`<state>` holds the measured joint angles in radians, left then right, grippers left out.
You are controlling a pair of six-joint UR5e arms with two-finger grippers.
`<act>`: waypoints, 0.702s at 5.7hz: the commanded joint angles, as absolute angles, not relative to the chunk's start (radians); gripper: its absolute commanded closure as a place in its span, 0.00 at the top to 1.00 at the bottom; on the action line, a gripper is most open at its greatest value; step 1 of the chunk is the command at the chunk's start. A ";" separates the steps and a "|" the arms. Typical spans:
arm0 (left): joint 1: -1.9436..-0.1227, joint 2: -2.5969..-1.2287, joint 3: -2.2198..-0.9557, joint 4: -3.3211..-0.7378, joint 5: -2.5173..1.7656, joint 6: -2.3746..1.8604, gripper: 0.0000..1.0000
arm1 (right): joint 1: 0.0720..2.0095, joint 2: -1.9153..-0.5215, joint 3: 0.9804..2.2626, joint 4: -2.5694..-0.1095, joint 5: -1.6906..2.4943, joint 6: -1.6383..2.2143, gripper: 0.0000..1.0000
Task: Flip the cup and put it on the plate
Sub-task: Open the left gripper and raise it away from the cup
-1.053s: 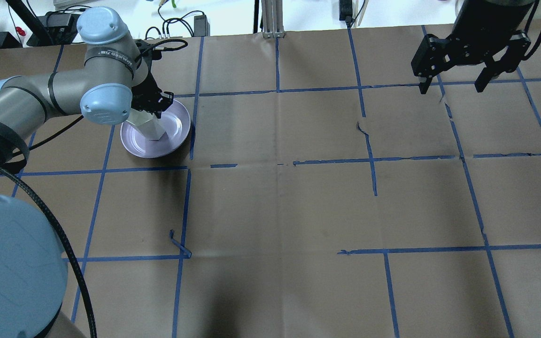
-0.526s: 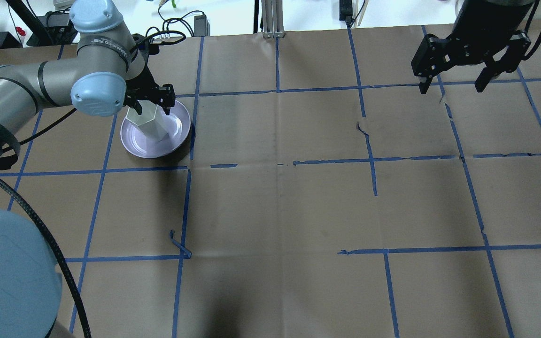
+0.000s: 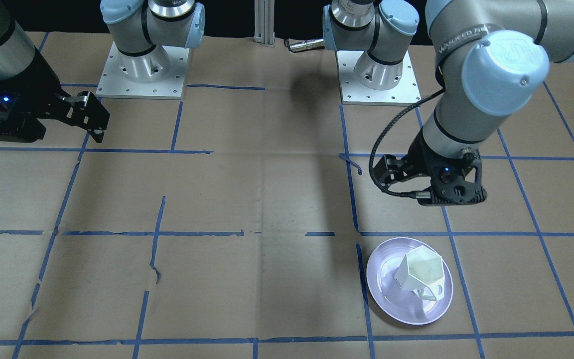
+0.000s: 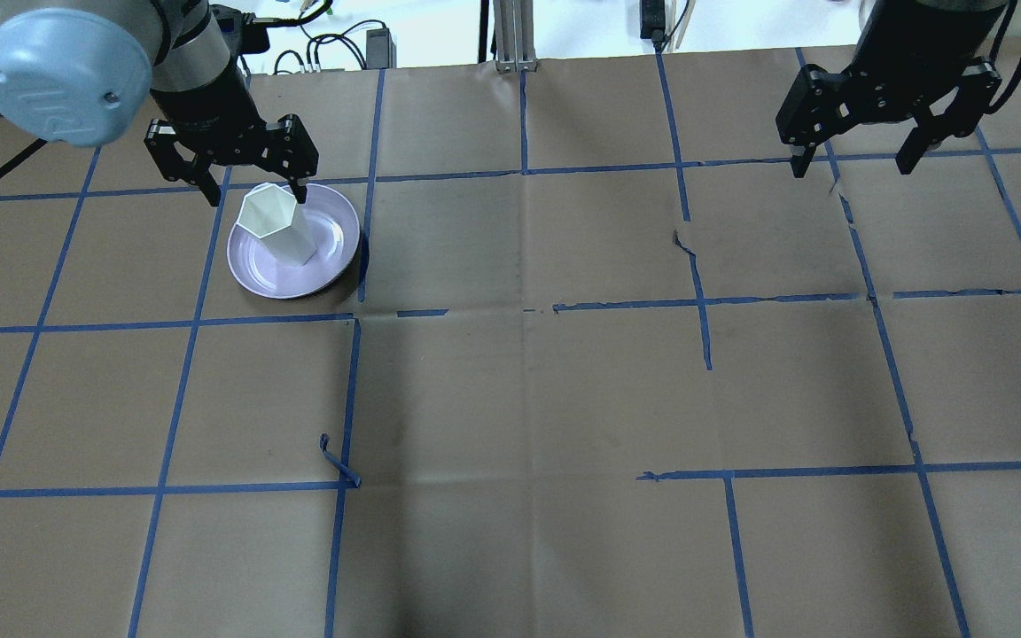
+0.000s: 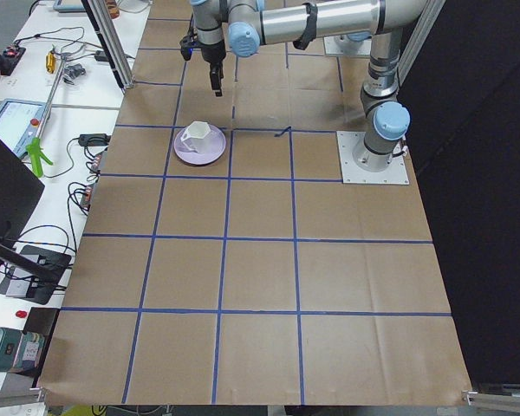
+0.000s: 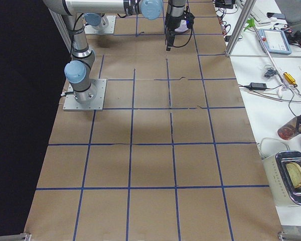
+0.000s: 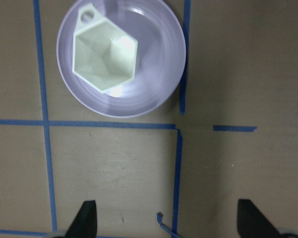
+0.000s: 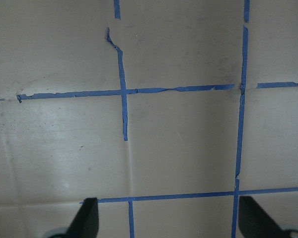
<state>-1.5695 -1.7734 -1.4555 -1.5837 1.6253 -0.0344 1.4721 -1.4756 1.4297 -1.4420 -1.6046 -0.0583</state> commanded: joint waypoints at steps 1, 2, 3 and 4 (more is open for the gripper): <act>-1.626 -1.695 -1.434 -1.719 1.623 -0.089 1.00 | 1.473 -1.476 1.430 -1.442 -1.605 -0.058 1.00; -1.626 -1.683 -1.439 -1.732 1.621 -0.089 1.00 | 1.473 -1.476 1.430 -1.442 -1.605 -0.058 1.00; -1.626 -1.681 -1.442 -1.732 1.618 -0.089 1.00 | 1.473 -1.476 1.430 -1.442 -1.605 -0.058 1.00; -1.620 -1.677 -1.439 -1.732 1.582 -0.080 1.00 | 1.473 -1.476 1.430 -1.442 -1.605 -0.058 1.00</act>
